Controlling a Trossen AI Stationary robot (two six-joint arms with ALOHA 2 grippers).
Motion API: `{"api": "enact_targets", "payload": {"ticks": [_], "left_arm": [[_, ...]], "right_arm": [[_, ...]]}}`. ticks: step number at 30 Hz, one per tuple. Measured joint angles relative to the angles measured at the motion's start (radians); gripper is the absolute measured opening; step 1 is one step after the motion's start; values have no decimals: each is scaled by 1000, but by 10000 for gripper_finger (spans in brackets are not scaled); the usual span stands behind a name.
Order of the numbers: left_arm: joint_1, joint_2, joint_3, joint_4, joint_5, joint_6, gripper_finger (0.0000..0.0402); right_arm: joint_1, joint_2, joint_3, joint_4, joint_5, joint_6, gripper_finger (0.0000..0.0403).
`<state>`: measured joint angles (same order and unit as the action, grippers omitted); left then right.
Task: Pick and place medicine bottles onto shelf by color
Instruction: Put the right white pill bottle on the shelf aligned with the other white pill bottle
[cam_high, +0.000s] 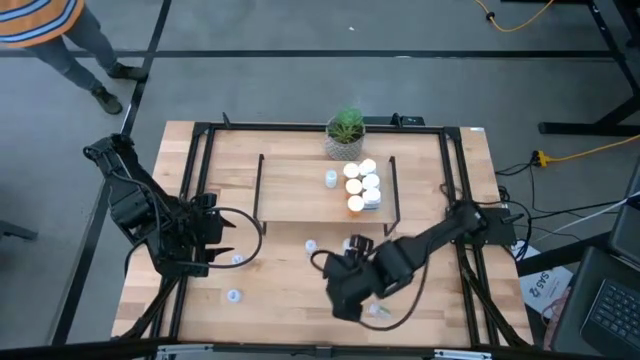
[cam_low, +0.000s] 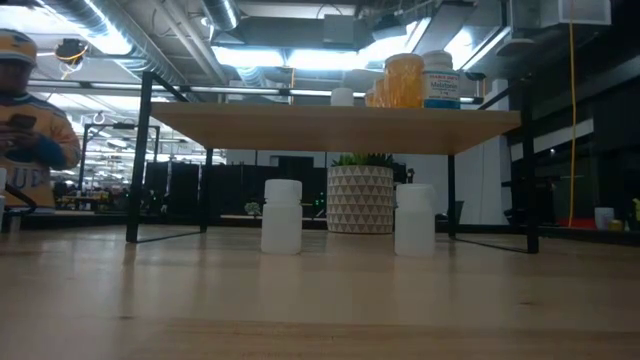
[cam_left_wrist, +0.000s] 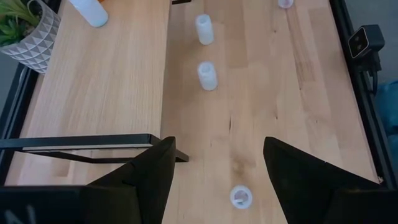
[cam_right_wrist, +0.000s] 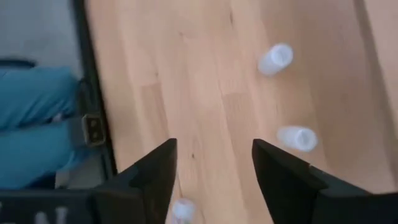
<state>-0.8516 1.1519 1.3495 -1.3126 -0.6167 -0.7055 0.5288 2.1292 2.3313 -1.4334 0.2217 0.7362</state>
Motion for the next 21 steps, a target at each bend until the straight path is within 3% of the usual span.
{"api": "enact_targets", "payload": {"ticks": [6,10,16,21], "left_arm": [[0,0,0,5,0,1,238],[0,0,0,5,-1,6,238],[0,0,0,5,-8,6,237],[0,0,0,5,-21,9,238]], "right_arm": [[14,129,0,-73,41,209,253],[18,179,0,-92,55,324,256],[9,236,0,-143,196,693,251],[2,287,0,-140,266,825,251]]}}
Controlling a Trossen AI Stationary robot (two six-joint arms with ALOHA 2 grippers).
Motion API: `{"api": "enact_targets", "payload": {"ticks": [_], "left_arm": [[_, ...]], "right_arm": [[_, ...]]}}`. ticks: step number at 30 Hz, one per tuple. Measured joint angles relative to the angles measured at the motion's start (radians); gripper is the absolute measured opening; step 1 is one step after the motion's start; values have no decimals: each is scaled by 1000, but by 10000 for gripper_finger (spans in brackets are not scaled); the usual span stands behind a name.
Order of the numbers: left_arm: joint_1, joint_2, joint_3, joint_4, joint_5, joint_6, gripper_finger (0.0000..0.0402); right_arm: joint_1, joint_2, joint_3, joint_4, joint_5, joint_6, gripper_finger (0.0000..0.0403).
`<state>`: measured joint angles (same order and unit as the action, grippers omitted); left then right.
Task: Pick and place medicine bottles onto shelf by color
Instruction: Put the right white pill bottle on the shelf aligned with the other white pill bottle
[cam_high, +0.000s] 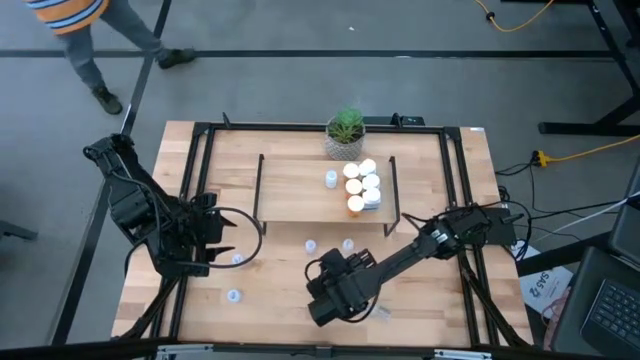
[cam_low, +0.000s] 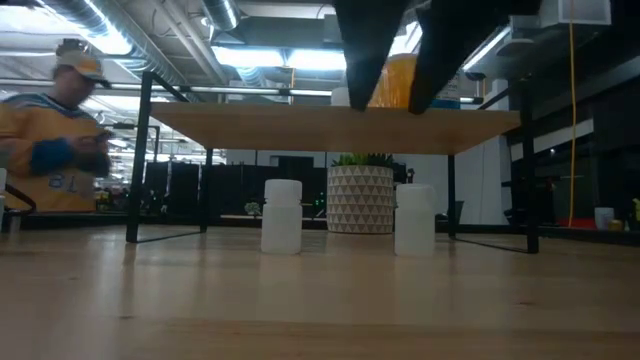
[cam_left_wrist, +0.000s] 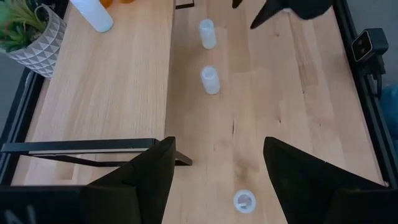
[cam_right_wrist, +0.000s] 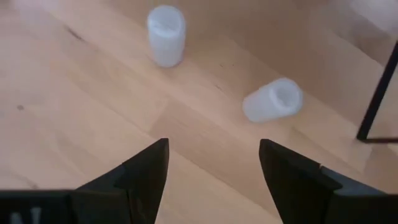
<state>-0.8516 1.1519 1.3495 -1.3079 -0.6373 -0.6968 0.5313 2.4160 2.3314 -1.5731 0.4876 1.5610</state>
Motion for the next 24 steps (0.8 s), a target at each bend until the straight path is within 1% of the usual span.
{"api": "enact_targets", "payload": {"ticks": [4,7,11,13,17,20,24], "left_arm": [[0,0,0,0,0,0,238],[0,0,0,0,0,0,238],[0,0,0,0,0,0,238],[0,0,0,0,-1,0,238],[0,0,0,0,-1,0,238],[0,0,0,0,-1,0,238],[0,0,0,0,-1,0,238]], "right_arm": [[-17,18,-28,2,-24,-2,251],[-21,-3,-54,-1,-110,-84,251],[-21,-39,-55,2,-224,-199,251],[-17,-60,-55,2,-258,-255,251],[-10,-117,-64,6,-276,-358,251],[-9,-187,-120,4,-280,-393,251],[-2,-320,-289,4,-277,-385,251]]}}
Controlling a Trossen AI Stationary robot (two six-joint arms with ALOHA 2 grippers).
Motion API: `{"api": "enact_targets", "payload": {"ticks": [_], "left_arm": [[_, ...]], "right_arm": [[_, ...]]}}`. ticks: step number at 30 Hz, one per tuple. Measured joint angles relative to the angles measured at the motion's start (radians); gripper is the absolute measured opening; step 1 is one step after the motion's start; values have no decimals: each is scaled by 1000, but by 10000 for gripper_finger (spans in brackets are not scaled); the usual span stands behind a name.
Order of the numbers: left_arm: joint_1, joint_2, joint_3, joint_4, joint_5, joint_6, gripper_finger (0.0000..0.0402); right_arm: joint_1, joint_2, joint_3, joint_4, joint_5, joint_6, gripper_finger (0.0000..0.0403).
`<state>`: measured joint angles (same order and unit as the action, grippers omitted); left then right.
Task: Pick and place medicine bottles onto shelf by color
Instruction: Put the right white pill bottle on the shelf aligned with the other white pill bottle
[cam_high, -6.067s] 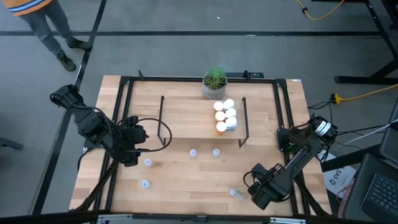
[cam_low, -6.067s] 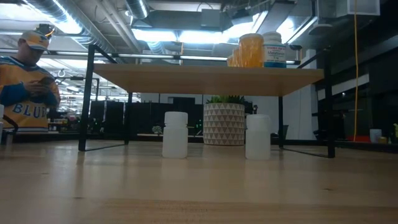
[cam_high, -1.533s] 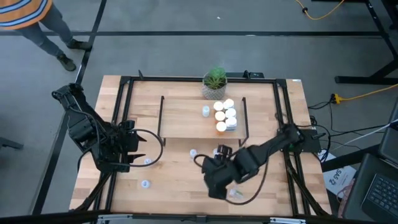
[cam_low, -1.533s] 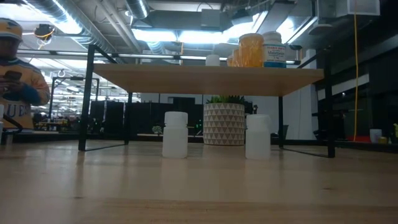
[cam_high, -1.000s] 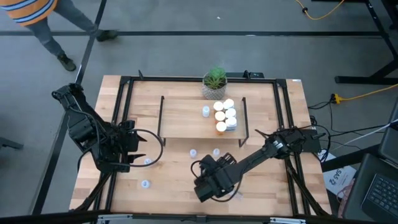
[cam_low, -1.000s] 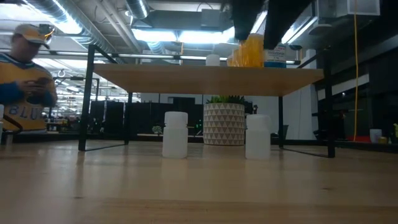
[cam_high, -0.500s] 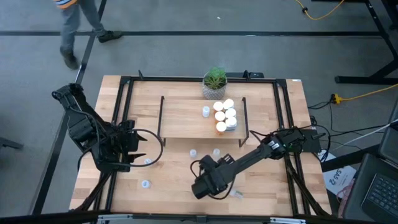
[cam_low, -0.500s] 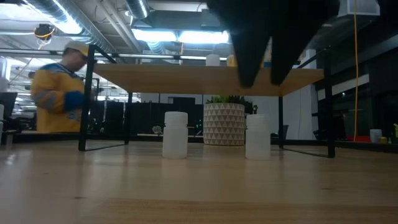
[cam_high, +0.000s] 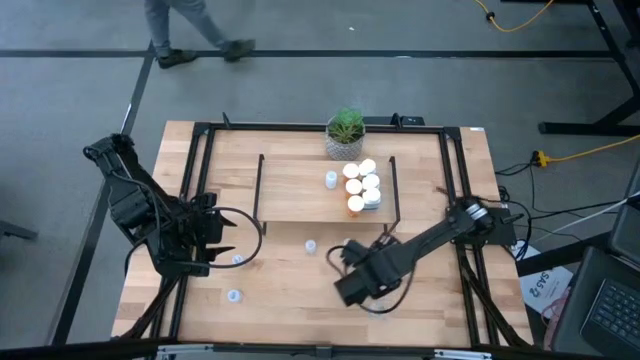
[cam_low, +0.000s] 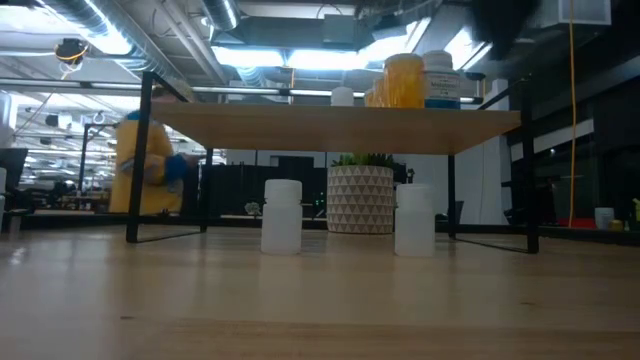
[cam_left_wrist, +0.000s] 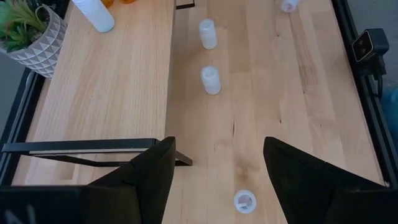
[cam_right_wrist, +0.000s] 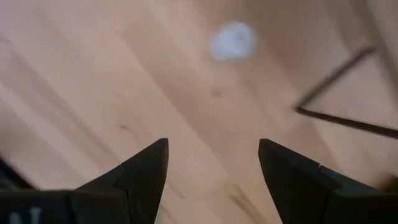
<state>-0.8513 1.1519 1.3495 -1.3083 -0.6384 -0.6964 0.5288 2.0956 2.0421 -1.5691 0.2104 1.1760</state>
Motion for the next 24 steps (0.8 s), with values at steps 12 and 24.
{"api": "enact_targets", "payload": {"ticks": [12,24], "left_arm": [[0,0,0,0,-6,0,238],[0,0,0,0,-15,0,237]], "right_arm": [[-11,-163,-428,472,49,232,251],[-120,-148,-562,638,59,238,251]]}}
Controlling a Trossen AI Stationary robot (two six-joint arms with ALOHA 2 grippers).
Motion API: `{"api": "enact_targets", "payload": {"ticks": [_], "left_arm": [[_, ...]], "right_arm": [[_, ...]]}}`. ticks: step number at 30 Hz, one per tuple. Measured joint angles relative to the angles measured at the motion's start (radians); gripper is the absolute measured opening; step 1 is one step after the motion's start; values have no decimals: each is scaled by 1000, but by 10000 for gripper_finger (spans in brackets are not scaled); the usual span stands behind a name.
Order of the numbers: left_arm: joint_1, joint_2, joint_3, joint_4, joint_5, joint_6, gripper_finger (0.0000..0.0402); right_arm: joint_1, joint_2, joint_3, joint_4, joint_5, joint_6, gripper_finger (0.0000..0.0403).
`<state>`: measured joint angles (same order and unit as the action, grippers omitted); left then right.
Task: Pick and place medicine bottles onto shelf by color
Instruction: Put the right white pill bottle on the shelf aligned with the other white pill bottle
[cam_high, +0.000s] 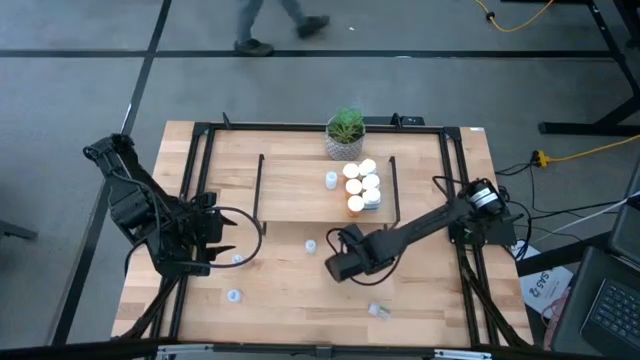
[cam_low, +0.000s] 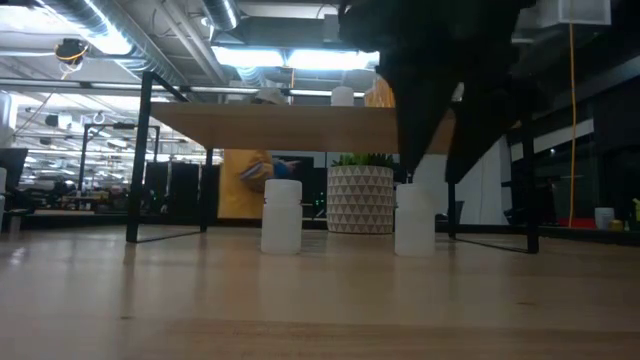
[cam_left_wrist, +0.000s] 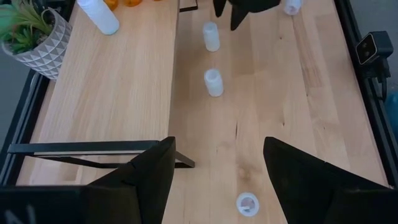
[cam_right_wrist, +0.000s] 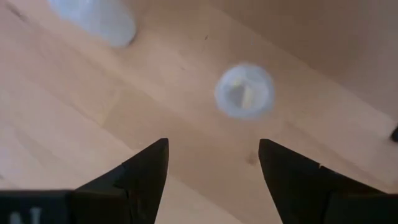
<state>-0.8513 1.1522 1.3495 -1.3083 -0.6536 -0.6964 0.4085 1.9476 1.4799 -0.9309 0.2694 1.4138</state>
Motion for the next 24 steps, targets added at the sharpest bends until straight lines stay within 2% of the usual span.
{"api": "enact_targets", "payload": {"ticks": [6,24], "left_arm": [[0,0,0,0,0,0,238],[0,0,0,0,0,0,238]], "right_arm": [[-17,0,0,4,64,1,251],[-20,55,0,5,114,-88,251]]}}
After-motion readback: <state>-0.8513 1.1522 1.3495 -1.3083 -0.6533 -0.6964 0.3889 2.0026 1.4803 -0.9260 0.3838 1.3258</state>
